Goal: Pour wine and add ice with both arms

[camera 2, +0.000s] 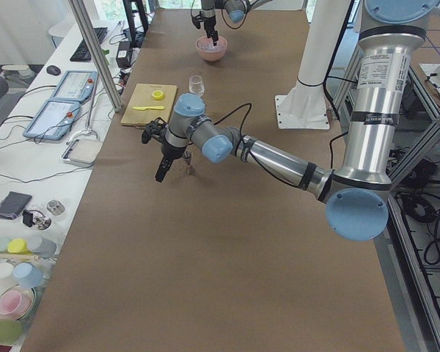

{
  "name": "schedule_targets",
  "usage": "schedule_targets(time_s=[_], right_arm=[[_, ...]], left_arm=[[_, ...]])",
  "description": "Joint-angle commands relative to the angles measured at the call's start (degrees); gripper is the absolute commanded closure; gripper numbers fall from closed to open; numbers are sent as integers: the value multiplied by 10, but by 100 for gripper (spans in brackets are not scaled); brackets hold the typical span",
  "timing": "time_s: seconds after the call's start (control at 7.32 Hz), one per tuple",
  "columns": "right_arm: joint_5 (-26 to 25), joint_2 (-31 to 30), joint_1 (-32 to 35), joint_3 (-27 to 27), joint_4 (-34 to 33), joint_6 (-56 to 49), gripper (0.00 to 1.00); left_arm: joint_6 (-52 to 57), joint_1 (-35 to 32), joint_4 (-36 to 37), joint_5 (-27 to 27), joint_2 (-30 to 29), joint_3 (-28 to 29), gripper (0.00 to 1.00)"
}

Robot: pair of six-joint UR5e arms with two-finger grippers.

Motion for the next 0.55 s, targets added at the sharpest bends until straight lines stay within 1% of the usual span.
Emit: schedule_targets(time_s=[0.0,0.27,0.41], right_arm=[[5,27,1,-32,-4,-11,1],[6,29,1,-34,-6,-5,15],[7,22,1,-35,-7,-5,16]], left_arm=[[0,0,0,0,0,0,2],[0,0,0,0,0,0,2],[0,0,1,0,-2,1,2]])
